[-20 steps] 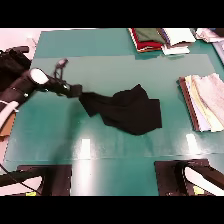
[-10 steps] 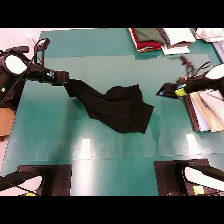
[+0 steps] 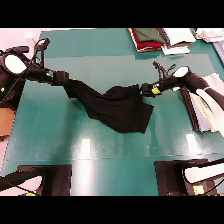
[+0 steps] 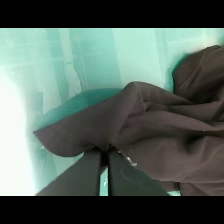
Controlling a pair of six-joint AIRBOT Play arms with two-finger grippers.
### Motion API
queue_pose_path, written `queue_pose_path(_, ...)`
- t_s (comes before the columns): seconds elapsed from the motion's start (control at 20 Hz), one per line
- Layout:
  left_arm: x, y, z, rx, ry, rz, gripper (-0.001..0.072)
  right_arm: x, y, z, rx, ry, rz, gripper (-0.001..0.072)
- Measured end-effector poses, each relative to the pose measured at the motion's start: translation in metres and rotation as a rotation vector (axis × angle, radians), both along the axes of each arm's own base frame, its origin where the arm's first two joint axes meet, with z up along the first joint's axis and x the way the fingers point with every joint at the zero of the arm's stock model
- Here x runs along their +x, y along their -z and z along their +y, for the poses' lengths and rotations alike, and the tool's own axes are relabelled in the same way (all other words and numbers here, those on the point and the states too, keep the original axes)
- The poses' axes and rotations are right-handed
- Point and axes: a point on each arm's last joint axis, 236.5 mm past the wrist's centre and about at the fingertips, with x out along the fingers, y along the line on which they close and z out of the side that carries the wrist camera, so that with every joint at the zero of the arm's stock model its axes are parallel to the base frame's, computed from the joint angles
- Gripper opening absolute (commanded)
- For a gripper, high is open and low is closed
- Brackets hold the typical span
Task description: Fold the shirts.
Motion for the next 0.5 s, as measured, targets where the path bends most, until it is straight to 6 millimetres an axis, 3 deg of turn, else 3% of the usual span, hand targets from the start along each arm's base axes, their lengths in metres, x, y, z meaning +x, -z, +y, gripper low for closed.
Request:
queue_pose_path(0.05,0.000,0.000,0.000,0.000,0.000,0.000,0.0027,0.007,0.001,0.003,0.001,-0.005,-0.006,0.0011)
queue_pose_path(0.2,-0.001,0.000,0.000,0.000,0.001,0.002,0.0026,0.024,-0.008,0.008,0.003,-0.021,-0.054,0.0018)
queue_pose_path(0.3,-0.001,-0.010,0.001,-0.001,0.001,-0.022,0.0027,0.033,-0.031,0.009,0.003,-0.038,-0.118,0.0017)
queue_pose_path(0.4,-0.002,-0.044,0.004,0.004,-0.001,-0.103,0.0026,0.043,-0.082,0.009,0.010,-0.058,-0.238,0.0017)
queue_pose_path(0.5,-0.007,-0.105,0.011,0.010,-0.007,-0.249,0.0027,0.047,-0.159,0.000,0.010,-0.066,-0.408,0.0017)
